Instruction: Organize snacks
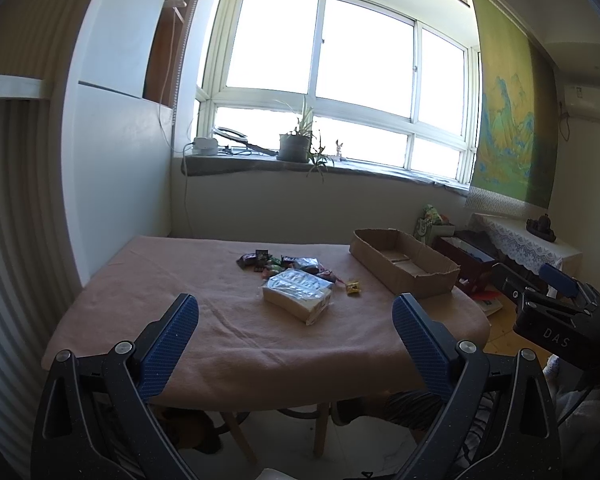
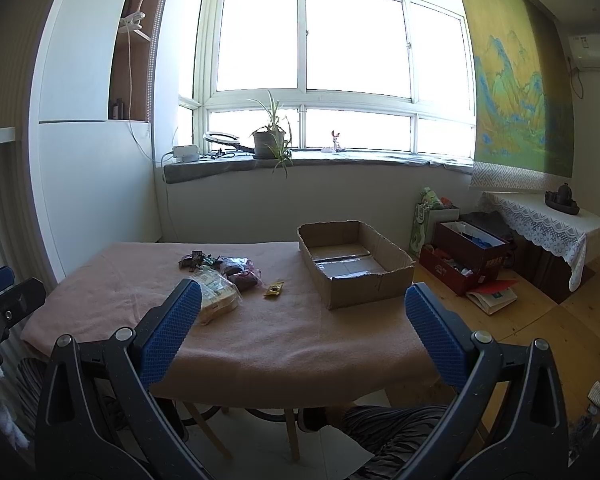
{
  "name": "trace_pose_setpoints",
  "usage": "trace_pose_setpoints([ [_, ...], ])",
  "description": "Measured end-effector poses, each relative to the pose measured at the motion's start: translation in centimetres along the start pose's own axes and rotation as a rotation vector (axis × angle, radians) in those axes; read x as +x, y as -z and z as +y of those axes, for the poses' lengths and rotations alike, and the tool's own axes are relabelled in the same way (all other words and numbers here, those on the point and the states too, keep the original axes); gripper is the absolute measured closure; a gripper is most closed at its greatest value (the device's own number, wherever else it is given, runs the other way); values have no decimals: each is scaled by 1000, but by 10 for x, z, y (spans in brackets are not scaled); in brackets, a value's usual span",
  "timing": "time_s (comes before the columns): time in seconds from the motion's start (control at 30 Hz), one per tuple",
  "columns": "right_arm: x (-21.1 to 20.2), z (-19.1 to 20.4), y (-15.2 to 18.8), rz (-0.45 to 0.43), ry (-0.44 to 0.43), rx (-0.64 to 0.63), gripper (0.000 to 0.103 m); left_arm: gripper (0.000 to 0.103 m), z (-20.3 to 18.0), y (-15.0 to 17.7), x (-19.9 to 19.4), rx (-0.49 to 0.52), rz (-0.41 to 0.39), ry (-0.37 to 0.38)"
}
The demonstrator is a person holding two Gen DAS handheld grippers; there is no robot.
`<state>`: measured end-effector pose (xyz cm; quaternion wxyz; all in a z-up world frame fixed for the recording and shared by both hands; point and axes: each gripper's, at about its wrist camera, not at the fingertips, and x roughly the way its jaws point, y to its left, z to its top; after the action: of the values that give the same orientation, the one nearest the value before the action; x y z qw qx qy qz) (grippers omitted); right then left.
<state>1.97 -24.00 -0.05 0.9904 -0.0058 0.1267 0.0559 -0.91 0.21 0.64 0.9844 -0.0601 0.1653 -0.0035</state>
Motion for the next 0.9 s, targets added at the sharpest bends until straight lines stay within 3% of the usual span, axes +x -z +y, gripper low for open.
trace_pose_setpoints([
  [0.9,-1,2,-1,-1,1,-3,0,5,-3,-3,-2,3,-11,3],
])
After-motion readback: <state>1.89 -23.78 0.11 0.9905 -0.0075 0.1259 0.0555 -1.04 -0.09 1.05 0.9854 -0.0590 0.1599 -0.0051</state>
